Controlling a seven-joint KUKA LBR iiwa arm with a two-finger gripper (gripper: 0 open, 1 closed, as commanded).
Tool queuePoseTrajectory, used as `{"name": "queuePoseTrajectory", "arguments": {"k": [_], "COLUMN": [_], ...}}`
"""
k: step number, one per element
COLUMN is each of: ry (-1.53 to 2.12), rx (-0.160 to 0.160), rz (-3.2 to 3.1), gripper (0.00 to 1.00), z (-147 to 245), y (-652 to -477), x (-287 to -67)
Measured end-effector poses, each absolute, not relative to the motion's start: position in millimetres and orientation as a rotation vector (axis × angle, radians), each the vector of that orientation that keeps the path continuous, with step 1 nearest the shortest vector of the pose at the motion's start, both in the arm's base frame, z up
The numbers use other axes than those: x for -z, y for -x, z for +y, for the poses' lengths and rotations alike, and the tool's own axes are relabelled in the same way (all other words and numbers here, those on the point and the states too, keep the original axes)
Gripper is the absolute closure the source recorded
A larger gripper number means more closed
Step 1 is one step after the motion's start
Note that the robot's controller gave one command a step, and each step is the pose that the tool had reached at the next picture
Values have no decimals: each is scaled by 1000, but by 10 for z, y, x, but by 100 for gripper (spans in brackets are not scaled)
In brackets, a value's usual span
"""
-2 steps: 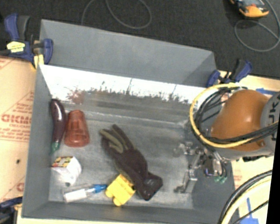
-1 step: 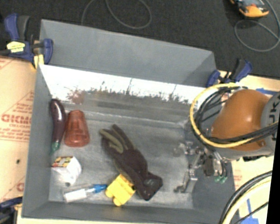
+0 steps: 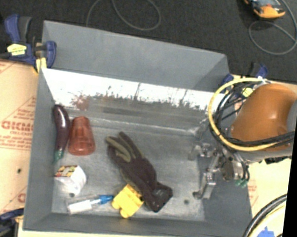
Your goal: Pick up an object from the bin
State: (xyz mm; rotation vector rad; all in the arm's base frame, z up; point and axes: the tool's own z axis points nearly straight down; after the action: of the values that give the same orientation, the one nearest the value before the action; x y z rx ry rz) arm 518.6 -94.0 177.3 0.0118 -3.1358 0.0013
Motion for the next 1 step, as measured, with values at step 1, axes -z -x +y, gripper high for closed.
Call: {"name": "queuePoseTrajectory", "arguments": {"k": [1], "ry": [17], "rx": [-4], "rz": [-3149], "gripper": [0], "z": [-517], "y": [-5206], "x": [-1676]}}
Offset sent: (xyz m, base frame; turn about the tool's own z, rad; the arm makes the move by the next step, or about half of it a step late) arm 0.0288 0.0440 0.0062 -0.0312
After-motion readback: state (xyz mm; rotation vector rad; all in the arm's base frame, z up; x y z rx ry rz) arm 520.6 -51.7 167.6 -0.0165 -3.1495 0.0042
